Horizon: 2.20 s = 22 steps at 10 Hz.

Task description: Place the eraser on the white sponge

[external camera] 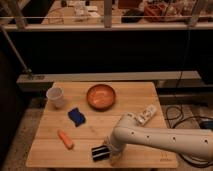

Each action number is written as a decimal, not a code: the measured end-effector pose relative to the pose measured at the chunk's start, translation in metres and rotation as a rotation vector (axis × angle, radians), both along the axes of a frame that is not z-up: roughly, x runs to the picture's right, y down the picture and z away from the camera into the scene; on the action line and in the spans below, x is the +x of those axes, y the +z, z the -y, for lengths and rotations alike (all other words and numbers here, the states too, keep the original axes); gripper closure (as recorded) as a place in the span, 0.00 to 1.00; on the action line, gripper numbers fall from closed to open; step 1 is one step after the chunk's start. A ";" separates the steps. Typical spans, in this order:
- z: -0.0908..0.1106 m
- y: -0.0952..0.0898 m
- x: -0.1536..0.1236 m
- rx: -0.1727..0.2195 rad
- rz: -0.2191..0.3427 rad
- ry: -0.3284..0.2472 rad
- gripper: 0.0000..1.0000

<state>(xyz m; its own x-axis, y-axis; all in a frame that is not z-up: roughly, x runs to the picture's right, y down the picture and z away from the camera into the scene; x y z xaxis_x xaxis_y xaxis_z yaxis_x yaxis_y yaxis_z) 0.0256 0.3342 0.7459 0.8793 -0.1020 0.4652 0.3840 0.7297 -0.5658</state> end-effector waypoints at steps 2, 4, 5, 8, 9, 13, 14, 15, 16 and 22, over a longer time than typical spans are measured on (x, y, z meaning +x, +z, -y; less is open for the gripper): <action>0.001 -0.001 0.001 0.000 0.000 0.008 0.62; 0.002 0.000 0.000 0.000 0.005 0.006 0.81; 0.002 0.000 0.000 -0.001 0.006 0.006 0.85; 0.010 -0.007 -0.003 -0.001 0.008 0.008 0.99; 0.016 -0.013 -0.003 0.000 0.008 0.009 0.99; 0.031 -0.020 -0.010 0.004 0.017 0.007 0.99; 0.034 -0.021 -0.011 0.004 0.021 0.008 0.99; 0.037 -0.024 -0.012 0.003 0.024 0.008 0.99; 0.039 -0.024 -0.013 0.003 0.026 0.009 0.99; 0.053 -0.025 -0.022 0.000 0.049 0.005 0.99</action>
